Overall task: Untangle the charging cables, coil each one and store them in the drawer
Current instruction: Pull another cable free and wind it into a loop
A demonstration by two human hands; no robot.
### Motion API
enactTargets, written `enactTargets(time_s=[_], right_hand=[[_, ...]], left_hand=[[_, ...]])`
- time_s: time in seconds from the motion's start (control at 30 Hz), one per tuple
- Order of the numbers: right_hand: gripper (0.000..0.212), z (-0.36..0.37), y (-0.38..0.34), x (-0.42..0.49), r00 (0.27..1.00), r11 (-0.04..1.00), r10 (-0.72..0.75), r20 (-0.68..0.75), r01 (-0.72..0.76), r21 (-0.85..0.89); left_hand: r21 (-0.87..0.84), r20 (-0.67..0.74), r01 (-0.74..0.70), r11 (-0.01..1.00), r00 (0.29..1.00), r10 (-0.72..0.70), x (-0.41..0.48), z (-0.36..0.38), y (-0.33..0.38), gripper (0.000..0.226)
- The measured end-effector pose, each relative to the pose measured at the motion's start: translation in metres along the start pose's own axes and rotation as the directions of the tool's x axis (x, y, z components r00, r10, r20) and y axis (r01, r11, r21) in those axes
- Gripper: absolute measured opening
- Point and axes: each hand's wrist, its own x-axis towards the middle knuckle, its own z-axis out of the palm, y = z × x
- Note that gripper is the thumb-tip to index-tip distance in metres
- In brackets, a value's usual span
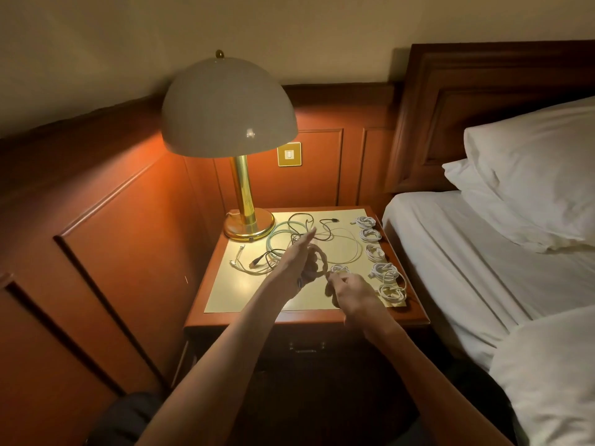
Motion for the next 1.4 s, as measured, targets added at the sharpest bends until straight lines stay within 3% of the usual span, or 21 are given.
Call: enactTargets(time_s=[0.07, 0.13, 0.27, 0.4, 0.47, 0.57, 0.7, 0.83, 1.0, 1.17, 1.27, 1.4], right_hand=[[0.026, -0.007, 0.007, 0.010, 0.991, 0.986, -0.080, -0.111, 0.062, -0.154], [0.023, -0.013, 0.011, 0.018, 0.971, 0.982, -0.145, -0.192, 0.117, -0.149], [0.018, -0.032, 0.012, 0.034, 0.958, 0.971, -0.106, -0.266, 0.157, 0.180], [0.016, -0.056, 0.024, 0.054, 0.984, 0.927, -0.011, -0.178, 0.077, 0.366], [0.012, -0.070, 0.029, 0.066, 0.980, 0.905, 0.041, -0.193, 0.046, 0.423], [0.011, -0.088, 0.041, 0.086, 0.961, 0.905, 0.075, -0.265, 0.046, 0.424], [0.013, -0.105, 0.061, 0.116, 0.933, 0.934, 0.084, -0.349, 0.048, 0.354], [0.018, -0.111, 0.076, 0.140, 0.936, 0.922, 0.104, -0.336, 0.037, 0.386], [0.019, -0.113, 0.086, 0.154, 0.934, 0.926, 0.087, -0.348, 0.052, 0.374], [0.017, -0.111, 0.086, 0.164, 0.941, 0.911, 0.097, -0.324, 0.048, 0.410], [0.012, -0.108, 0.078, 0.166, 0.949, 0.896, 0.094, -0.302, 0.052, 0.441], [0.014, -0.096, 0.069, 0.175, 0.951, 0.899, 0.110, -0.289, 0.029, 0.436]], left_hand=[[0.008, -0.007, -0.032, 0.999, 0.999, 0.032, 0.002, 0.003, -0.002, 0.047], [0.043, 0.018, -0.093, 0.995, 0.996, 0.092, 0.004, 0.008, -0.003, 0.047], [0.090, 0.108, -0.123, 0.988, 0.988, 0.113, 0.008, 0.024, 0.001, 0.046], [0.352, 0.140, -0.157, 0.923, 0.984, 0.114, 0.022, 0.035, 0.006, 0.054], [0.522, 0.130, -0.170, 0.836, 0.984, 0.119, 0.036, 0.038, 0.009, 0.058], [0.763, 0.077, -0.208, 0.612, 0.969, 0.234, 0.076, 0.041, 0.007, 0.035], [0.902, 0.086, -0.166, 0.398, 0.973, 0.213, 0.131, 0.056, -0.006, 0.018], [0.950, 0.107, -0.157, 0.270, 0.976, 0.191, 0.160, 0.080, -0.021, 0.038], [0.946, 0.041, -0.122, 0.299, 0.964, 0.264, 0.189, 0.085, -0.034, 0.010], [0.907, 0.058, -0.161, 0.390, 0.963, 0.262, 0.191, 0.061, -0.004, 0.019], [0.926, 0.046, -0.157, 0.344, 0.950, 0.310, 0.186, 0.036, 0.016, 0.038], [0.920, 0.084, -0.173, 0.353, 0.964, 0.252, 0.174, 0.021, 0.023, 0.015]])
